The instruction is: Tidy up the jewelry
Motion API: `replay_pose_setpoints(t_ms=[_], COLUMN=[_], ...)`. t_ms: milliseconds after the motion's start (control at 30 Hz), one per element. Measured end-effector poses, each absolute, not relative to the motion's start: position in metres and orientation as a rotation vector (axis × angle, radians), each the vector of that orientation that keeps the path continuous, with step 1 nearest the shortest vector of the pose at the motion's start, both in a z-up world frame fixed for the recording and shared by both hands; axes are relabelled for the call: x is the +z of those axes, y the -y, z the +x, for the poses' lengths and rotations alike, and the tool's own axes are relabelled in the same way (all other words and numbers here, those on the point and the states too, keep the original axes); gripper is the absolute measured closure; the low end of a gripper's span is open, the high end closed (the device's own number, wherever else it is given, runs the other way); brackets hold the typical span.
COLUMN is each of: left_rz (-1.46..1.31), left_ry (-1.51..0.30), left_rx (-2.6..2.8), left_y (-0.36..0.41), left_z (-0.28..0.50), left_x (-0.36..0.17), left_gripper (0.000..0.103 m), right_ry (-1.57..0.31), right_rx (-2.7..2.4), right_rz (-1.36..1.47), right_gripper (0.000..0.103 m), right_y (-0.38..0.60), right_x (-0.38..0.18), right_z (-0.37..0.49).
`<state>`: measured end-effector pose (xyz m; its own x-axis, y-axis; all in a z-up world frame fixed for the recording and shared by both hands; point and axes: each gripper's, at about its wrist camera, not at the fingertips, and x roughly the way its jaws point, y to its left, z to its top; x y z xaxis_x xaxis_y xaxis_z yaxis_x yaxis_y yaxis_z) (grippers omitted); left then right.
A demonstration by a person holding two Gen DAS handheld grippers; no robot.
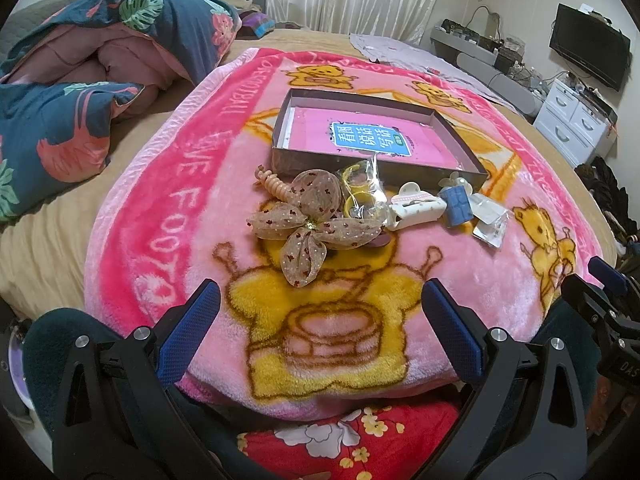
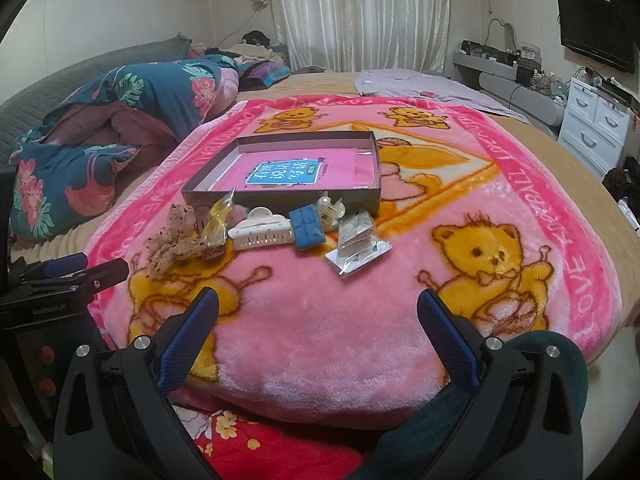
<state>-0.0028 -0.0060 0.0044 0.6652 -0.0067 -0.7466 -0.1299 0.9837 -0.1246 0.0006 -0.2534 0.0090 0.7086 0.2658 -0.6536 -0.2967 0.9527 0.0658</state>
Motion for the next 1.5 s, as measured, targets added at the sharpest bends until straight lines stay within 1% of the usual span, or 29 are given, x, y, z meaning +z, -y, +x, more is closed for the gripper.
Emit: replay_pose_setpoints(t_ms=[467,1133,1500], left_rz=[-0.197,-0.252,-0.267], left_ry=[-0.845,-0.864,-0.897], left_rx=[0.084,0.146,0.13], left_y=[-0.004,-0.038,-0.05], left_z=[0.003,0.008,0.03], left_x=[0.002,-0.009,-0.018], left_gripper=[0.009,0.009,0.009], right_ry=[-0.723,-0.756,-0.782], right_rx=[0.325,0.446,0.424], right_rz=[-0.061,-0.089,-0.146], right_gripper=[0.004,0.004,0.004], right_y=[0.244,0.215,0.209], right_x=[0.011,0.005,-0.008], right_z=[0.004,0.036,0.067])
